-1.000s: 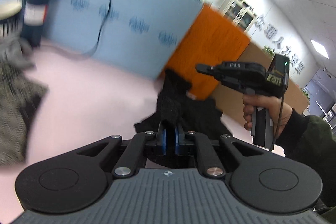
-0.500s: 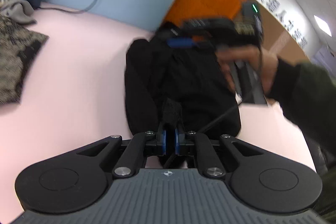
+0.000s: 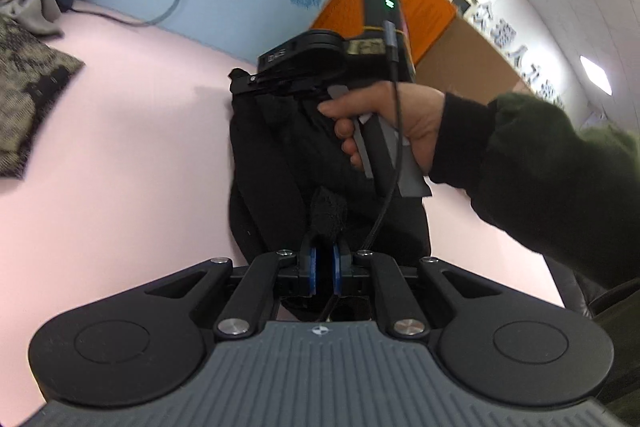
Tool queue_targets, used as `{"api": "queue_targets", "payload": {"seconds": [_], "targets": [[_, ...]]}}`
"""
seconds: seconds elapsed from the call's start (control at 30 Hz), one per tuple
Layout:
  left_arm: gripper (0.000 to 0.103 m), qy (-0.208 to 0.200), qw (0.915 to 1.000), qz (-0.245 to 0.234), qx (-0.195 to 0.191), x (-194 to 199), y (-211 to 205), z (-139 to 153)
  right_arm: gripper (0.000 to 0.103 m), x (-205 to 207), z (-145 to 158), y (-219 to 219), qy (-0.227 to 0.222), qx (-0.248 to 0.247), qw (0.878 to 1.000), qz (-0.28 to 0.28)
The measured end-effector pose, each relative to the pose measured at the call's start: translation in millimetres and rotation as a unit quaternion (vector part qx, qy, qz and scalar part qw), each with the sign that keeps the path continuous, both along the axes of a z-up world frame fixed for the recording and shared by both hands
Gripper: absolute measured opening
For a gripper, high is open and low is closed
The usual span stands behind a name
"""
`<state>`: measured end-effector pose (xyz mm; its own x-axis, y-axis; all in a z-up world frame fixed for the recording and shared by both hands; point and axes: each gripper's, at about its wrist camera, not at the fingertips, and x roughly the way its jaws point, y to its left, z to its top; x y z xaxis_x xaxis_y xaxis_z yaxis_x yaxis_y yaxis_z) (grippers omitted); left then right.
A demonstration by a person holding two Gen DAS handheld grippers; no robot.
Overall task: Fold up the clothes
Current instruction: 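Lay the shirt flat and open both grippers, withdrawing them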
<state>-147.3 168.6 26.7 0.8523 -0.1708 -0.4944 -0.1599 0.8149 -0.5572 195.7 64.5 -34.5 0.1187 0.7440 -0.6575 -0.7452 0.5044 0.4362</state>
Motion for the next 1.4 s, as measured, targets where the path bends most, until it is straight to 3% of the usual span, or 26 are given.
{"api": "queue_targets", "payload": {"seconds": [0.07, 0.17, 0.33, 0.43, 0.6, 0.63, 0.7, 0.73, 0.77, 0.8, 0.83, 0.9, 1.0, 1.1, 1.13, 1.17, 1.23, 1.3, 1.33, 1.4], "targets": [[0.007, -0.028, 0.9995, 0.016, -0.004, -11.7, 11.9, 19.0, 0.003, 2.4, 30.5, -3.7, 0.018, 0.062, 0.998, 0.003], [0.007, -0.081, 0.9962, 0.012, 0.028, -25.3, 15.7, 65.2, 0.003, 7.6, 88.1, -30.2, -0.001, 0.154, 0.988, 0.012], [0.007, -0.152, 0.9828, -0.091, 0.053, -7.2, -19.7, 122.3, 0.003, 24.8, 145.4, -129.3, -0.067, 0.207, 0.975, -0.032], [0.007, -0.179, 0.9639, -0.192, 0.042, 28.9, -57.6, 137.1, 0.003, 35.9, 158.3, -212.3, -0.095, 0.206, 0.969, -0.095], [0.009, -0.182, 0.9139, -0.363, 0.001, 103.7, -145.4, 134.8, 0.003, 41.8, 142.2, -361.0, -0.116, 0.144, 0.955, -0.233], [0.016, -0.173, 0.9048, -0.389, 0.002, 112.4, -165.4, 131.4, 0.003, 41.1, 135.2, -389.5, -0.118, 0.125, 0.950, -0.262], [0.040, -0.147, 0.8900, -0.432, -0.003, 121.1, -194.4, 122.8, 0.003, 35.5, 114.0, -448.4, -0.115, 0.084, 0.931, -0.336], [0.059, -0.133, 0.8838, -0.449, -0.005, 121.3, -204.5, 118.5, 0.003, 33.6, 99.6, -479.4, -0.100, 0.064, 0.917, -0.381], [0.069, -0.125, 0.8787, -0.461, -0.003, 121.0, -210.9, 115.3, 0.004, 30.9, 83.1, -506.3, -0.084, 0.030, 0.899, -0.430], [0.071, -0.125, 0.8766, -0.465, 0.005, 120.0, -211.7, 114.0, 0.008, 24.4, 69.3, -527.8, -0.077, -0.003, 0.879, -0.471], [0.072, -0.129, 0.8784, -0.460, 0.014, 119.2, -208.7, 114.6, 0.008, 17.7, 55.8, -548.8, -0.070, -0.035, 0.857, -0.509], [0.082, -0.137, 0.8954, -0.423, 0.021, 111.6, -189.9, 115.9, 0.013, -2.6, 38.4, -572.3, -0.058, -0.041, 0.838, -0.542], [0.084, -0.118, 0.9321, -0.342, 0.006, 105.0, -142.4, 105.2, 0.034, -25.3, 21.9, -579.1, -0.034, -0.030, 0.836, -0.547], [0.084, -0.037, 0.9723, -0.231, 0.010, 103.4, -92.3, 76.2, 0.034, -35.1, 29.1, -556.8, -0.051, -0.021, 0.855, -0.516], [0.084, -0.003, 0.9803, -0.197, 0.009, 102.2, -77.9, 63.8, 0.034, -38.0, 31.6, -548.8, -0.056, -0.017, 0.861, -0.505], [0.084, 0.032, 0.9845, -0.173, 0.003, 101.9, -65.6, 49.4, 0.034, -35.3, 36.8, -530.5, -0.058, -0.008, 0.877, -0.478], [0.084, 0.093, 0.9846, -0.148, -0.011, 105.8, -50.3, 19.2, 0.040, -29.1, 47.4, -492.0, -0.065, 0.004, 0.911, -0.406], [0.084, 0.148, 0.9786, -0.142, -0.017, 113.7, -47.6, -7.5, 0.060, -21.2, 54.3, -444.4, -0.080, -0.004, 0.947, -0.312], [0.084, 0.169, 0.9747, -0.145, -0.019, 117.9, -50.0, -18.5, 0.063, -17.0, 55.7, -417.2, -0.091, -0.015, 0.961, -0.261], [0.084, 0.188, 0.9696, -0.156, -0.020, 123.4, -59.3, -33.6, 0.064, -15.0, 48.7, -357.4, -0.132, -0.055, 0.976, -0.164]]}}
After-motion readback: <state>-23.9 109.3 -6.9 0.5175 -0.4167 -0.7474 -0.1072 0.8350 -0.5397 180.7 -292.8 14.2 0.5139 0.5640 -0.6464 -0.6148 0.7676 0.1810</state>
